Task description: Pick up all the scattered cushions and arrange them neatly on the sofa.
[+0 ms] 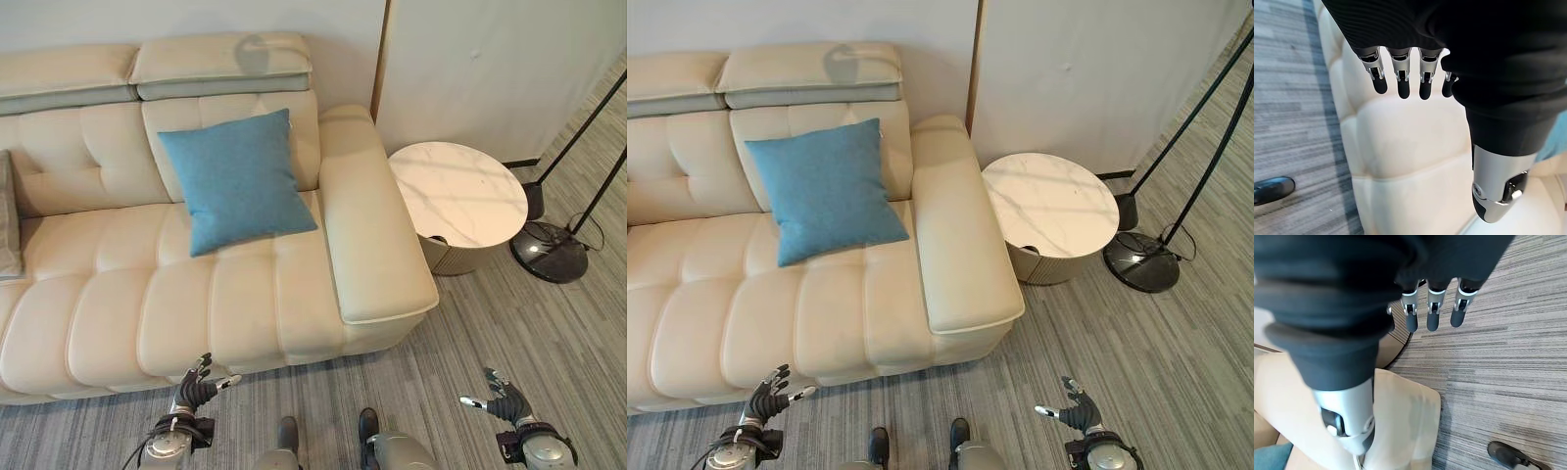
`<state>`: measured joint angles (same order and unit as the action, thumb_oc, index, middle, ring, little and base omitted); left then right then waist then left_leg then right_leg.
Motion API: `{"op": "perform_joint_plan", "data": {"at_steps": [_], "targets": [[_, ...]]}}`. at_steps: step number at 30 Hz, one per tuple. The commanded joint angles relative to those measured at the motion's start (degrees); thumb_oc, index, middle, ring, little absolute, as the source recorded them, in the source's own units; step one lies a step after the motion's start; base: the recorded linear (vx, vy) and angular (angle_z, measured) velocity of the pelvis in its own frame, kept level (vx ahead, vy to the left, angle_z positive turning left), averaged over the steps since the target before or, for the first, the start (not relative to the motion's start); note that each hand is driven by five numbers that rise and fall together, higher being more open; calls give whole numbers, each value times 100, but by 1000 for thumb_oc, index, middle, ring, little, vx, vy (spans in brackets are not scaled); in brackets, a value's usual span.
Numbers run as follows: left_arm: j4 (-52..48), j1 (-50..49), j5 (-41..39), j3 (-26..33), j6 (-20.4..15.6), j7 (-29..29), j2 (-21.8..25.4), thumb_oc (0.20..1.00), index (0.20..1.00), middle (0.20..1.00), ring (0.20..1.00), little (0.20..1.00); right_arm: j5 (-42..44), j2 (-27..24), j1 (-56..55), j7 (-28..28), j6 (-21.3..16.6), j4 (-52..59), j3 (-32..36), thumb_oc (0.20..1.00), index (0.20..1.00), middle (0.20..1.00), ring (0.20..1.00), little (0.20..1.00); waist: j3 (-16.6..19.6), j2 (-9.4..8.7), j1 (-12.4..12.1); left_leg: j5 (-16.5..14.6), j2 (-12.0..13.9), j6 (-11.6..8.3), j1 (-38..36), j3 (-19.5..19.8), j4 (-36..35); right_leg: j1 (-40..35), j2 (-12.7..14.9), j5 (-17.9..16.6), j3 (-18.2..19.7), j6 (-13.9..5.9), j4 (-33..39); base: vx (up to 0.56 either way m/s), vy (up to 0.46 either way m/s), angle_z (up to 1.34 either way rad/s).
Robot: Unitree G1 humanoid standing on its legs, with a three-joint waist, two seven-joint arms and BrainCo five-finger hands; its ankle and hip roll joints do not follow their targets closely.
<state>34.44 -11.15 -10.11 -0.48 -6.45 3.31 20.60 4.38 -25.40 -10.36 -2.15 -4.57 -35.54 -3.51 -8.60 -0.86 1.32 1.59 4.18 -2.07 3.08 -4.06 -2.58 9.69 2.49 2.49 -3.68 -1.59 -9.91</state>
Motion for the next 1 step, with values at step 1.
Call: {"op": "perform_joint_plan", "data": {"at_steps": [1], "targets": [[-94,-18,31,50,-144,40,212,1000,1000,1000,1000,1000,-134,-62,66,6,-151,187,63,1000,1000,1000,1000,1000,157,-226,73,-231,-76,-272,-367,-154,29,-917,28,-27,-212,-390,1024,12,54,2]]}}
